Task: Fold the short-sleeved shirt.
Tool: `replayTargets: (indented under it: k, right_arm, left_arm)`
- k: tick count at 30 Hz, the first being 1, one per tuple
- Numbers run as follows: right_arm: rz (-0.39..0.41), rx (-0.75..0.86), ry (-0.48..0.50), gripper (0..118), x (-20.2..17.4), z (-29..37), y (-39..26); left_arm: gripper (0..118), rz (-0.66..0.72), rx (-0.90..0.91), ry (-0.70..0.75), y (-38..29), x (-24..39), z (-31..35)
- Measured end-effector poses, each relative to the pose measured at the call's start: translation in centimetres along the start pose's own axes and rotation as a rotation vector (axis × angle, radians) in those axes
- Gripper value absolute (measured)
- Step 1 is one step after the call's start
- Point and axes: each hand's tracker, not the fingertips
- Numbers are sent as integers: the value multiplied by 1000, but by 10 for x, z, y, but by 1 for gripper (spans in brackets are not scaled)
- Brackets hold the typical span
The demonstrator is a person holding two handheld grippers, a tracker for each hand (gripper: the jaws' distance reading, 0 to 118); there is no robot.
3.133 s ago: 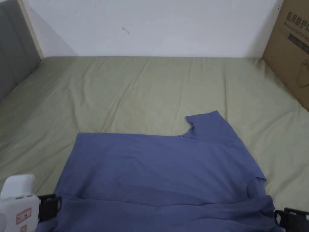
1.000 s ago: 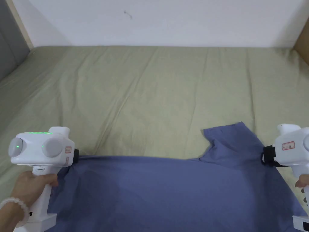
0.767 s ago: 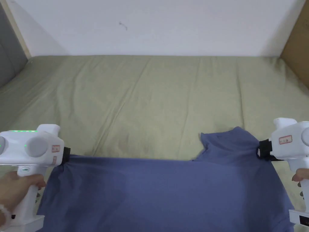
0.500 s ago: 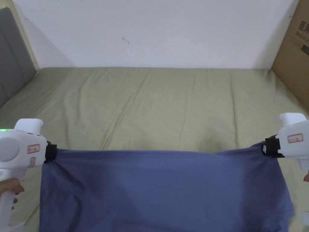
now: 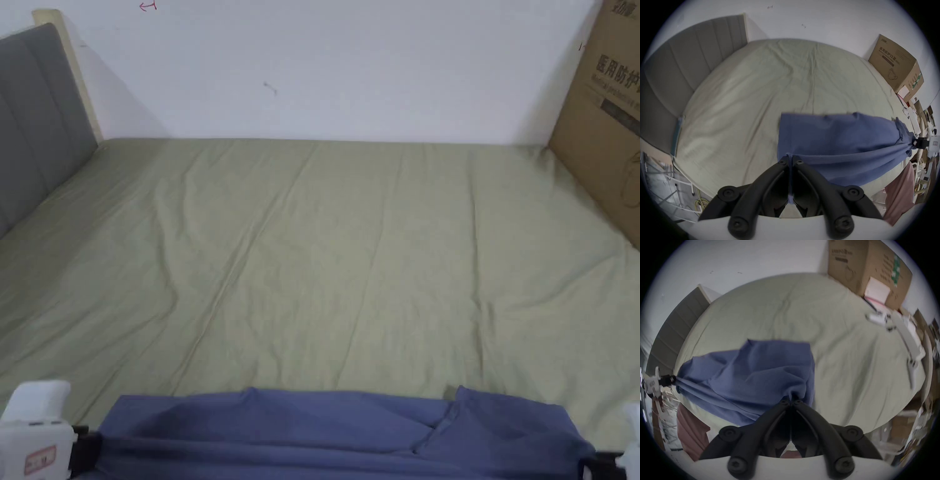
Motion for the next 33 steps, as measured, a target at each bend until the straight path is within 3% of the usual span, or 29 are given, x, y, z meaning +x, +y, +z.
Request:
replayTargets:
  k: [2, 3, 5, 6, 10, 11, 12, 13, 14, 20, 21, 23, 24, 26, 29, 33]
  right_arm:
    - [-48, -10, 36, 7, 3, -10, -15]
    - [-44, -7, 31, 20, 1, -11, -18]
    - [-24, 5, -16, 52, -5, -6, -19]
    - [-17, 18, -20, 55, -7, 1, -17]
    - [43, 141, -78, 54, -25, 35, -3]
    - [60, 199, -66, 44, -31, 47, 0]
    - [51, 265, -53, 21, -36, 57, 3]
    - [38, 306, -36, 0, -42, 63, 7]
    - [19, 339, -28, 0, -49, 65, 10]
    - [27, 288, 73, 0, -89, 26, 19]
    - [21, 283, 92, 0, -95, 23, 18]
    - [35, 266, 137, 0, -110, 15, 18]
    - [41, 261, 134, 0, -115, 9, 18]
    - [97, 235, 145, 0, -131, 3, 17]
    - [170, 220, 160, 0, -152, -4, 17]
    - [182, 200, 185, 0, -171, -13, 19]
  left_arm:
    - [14, -4, -14, 14, -11, 0, -8]
    - [36, 10, -19, 23, -15, -3, -10]
    - [100, 39, -34, 57, -14, -8, -8]
    - [106, 50, -27, 61, -13, -17, -9]
    - [102, 96, 84, 6, -2, -21, 23]
    - [94, 108, 118, -14, -1, -20, 30]
    - [72, 129, 154, -48, -2, -21, 37]
    - [35, 149, 178, -83, -3, -22, 41]
    - [0, 171, 196, -109, -6, -15, 48]
    - [3, 234, 165, -65, -19, -17, 41]
    - [18, 253, 162, -70, -21, -20, 41]
    - [76, 321, 158, -110, -26, -27, 41]
    - [89, 360, 145, -134, -29, -33, 38]
    - [104, 435, 120, -173, -33, -39, 32]
    - [106, 538, 127, -203, -42, -44, 16]
    - [105, 670, 42, -317, -49, -44, -17]
